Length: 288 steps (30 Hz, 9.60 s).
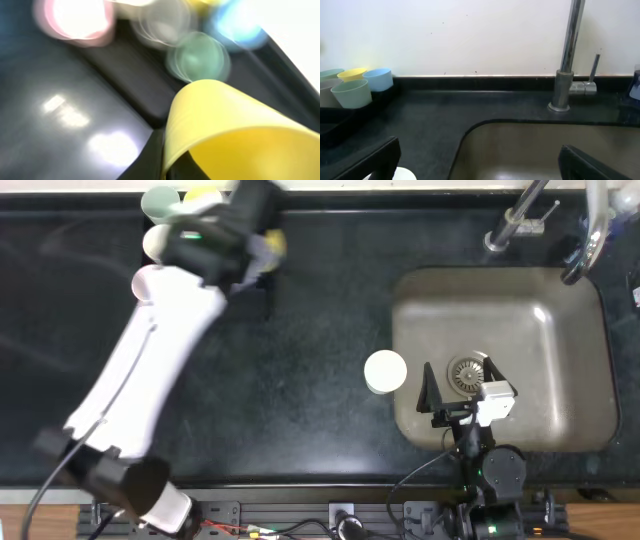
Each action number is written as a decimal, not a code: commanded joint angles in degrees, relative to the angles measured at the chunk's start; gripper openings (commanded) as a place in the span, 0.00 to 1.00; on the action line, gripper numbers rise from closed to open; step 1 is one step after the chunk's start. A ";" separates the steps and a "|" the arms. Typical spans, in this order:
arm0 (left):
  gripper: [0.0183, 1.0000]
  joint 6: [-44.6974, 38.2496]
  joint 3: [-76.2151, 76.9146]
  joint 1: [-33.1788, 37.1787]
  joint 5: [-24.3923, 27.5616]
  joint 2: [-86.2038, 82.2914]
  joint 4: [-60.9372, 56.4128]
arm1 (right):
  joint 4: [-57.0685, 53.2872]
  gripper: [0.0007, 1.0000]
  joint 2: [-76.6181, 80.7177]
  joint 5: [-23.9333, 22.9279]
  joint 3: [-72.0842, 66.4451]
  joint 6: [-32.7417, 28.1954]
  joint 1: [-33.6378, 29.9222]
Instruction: Store Cups
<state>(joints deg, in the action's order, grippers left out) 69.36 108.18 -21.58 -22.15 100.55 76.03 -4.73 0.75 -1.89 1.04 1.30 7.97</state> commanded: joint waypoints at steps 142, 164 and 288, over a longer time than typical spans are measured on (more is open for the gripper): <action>1.00 -69.40 -107.73 19.54 34.42 -100.39 -79.10 | 0.28 1.00 -0.35 -0.07 -0.76 0.22 0.26; 1.00 -69.37 -107.73 19.47 33.64 -100.39 -72.46 | 0.28 1.00 -0.35 -0.07 -0.76 0.22 0.26; 1.00 -69.37 -107.73 19.47 33.64 -100.39 -72.46 | -68.67 0.04 100.39 10.88 94.03 -2.49 12.92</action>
<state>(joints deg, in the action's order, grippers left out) 1.04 0.60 -1.80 11.75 0.73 3.49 -73.95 101.80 8.49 88.01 -2.26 20.38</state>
